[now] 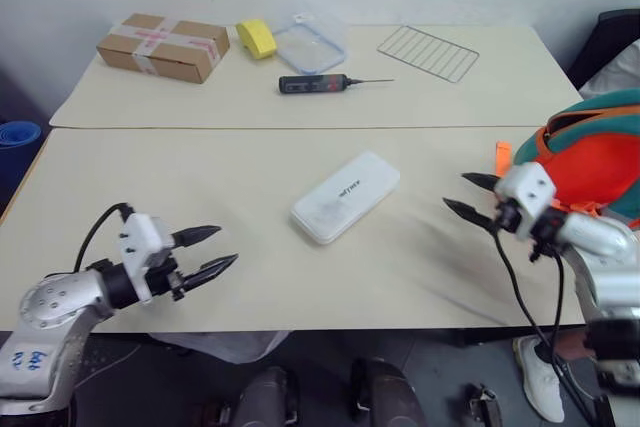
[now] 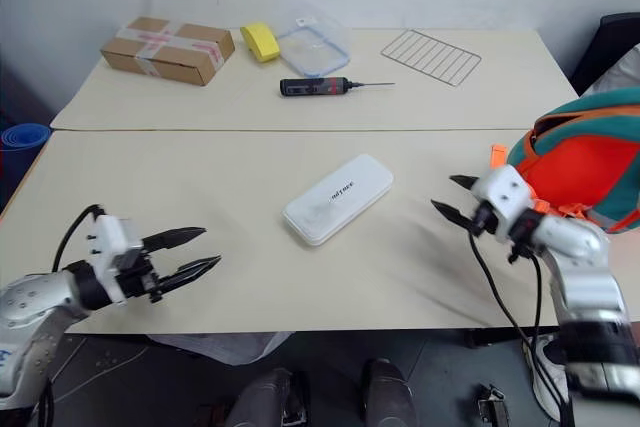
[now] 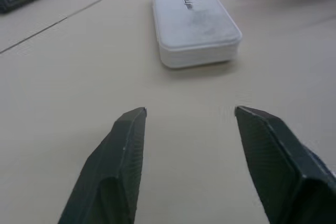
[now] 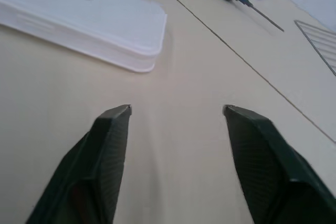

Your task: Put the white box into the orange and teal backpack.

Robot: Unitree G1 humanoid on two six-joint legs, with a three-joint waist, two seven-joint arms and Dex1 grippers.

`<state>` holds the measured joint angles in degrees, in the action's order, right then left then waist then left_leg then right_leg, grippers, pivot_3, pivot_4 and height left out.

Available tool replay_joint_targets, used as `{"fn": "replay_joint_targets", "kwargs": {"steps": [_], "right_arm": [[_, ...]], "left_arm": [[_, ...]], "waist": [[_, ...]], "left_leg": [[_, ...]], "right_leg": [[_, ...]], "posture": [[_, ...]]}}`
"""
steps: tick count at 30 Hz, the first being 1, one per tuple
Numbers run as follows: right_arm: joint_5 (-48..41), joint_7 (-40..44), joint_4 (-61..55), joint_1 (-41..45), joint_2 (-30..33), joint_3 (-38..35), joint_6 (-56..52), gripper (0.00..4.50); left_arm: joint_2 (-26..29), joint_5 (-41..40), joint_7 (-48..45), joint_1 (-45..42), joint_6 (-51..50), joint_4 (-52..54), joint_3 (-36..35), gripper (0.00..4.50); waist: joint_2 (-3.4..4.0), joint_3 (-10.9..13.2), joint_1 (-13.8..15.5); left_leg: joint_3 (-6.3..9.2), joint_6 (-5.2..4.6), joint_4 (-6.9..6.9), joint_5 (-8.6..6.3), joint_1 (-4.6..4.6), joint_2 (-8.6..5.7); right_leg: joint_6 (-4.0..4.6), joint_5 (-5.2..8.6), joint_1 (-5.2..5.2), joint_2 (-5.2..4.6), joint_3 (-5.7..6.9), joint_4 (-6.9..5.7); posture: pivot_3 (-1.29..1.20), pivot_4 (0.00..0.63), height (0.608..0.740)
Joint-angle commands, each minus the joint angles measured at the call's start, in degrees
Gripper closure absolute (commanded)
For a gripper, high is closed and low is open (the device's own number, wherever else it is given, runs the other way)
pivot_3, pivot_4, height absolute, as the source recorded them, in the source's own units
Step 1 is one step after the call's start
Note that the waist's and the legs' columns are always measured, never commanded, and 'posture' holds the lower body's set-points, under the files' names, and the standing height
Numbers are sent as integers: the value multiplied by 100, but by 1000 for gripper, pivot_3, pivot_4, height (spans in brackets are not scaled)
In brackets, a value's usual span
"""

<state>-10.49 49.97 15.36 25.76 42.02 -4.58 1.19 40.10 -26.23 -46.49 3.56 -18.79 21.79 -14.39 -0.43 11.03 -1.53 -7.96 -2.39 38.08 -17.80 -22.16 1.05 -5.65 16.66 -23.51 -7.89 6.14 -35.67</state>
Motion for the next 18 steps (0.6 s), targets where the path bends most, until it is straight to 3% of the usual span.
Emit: {"fn": "replay_joint_targets", "kwargs": {"steps": [1,5,6,9,18], "right_arm": [[751,-679,709,754,-92,313,-190,2950],[1199,-1519,1520,1818,-641,547,-296,4339],[1289,-1573,1728,1959,-724,609,-242,4500],[1428,-1703,2202,2324,-1046,775,-329,4500],[1546,-1422,3671,3050,-1595,1011,-26,4500]], "left_arm": [[-213,386,497,-273,-146,136,457,2781],[-489,573,911,-742,-710,201,1022,4045],[-533,617,939,-770,-726,176,1118,4325],[-784,1115,1170,-1073,-398,-254,1530,4453],[-1171,1232,1020,-1741,-474,-841,1974,4453]], "waist": [[0,0,0],[-1,0,-10],[-1,0,-21],[-1,0,-23],[-1,0,-17]], "left_leg": [[0,-1,3,0,-1,0],[-14,-13,12,8,-12,-1],[-15,-13,11,9,-12,-1],[-22,-11,7,9,-7,4],[-30,-15,11,13,-10,6]], "right_leg": [[0,0,1,3,1,1],[-9,-5,-3,11,-3,-14],[-10,-5,-5,12,-3,-17],[-9,-5,-5,24,-2,-18],[-10,-5,-8,31,-1,-20]], "posture": [[0,150,740],[0,150,740],[0,150,740],[0,150,740],[0,150,740]]}}
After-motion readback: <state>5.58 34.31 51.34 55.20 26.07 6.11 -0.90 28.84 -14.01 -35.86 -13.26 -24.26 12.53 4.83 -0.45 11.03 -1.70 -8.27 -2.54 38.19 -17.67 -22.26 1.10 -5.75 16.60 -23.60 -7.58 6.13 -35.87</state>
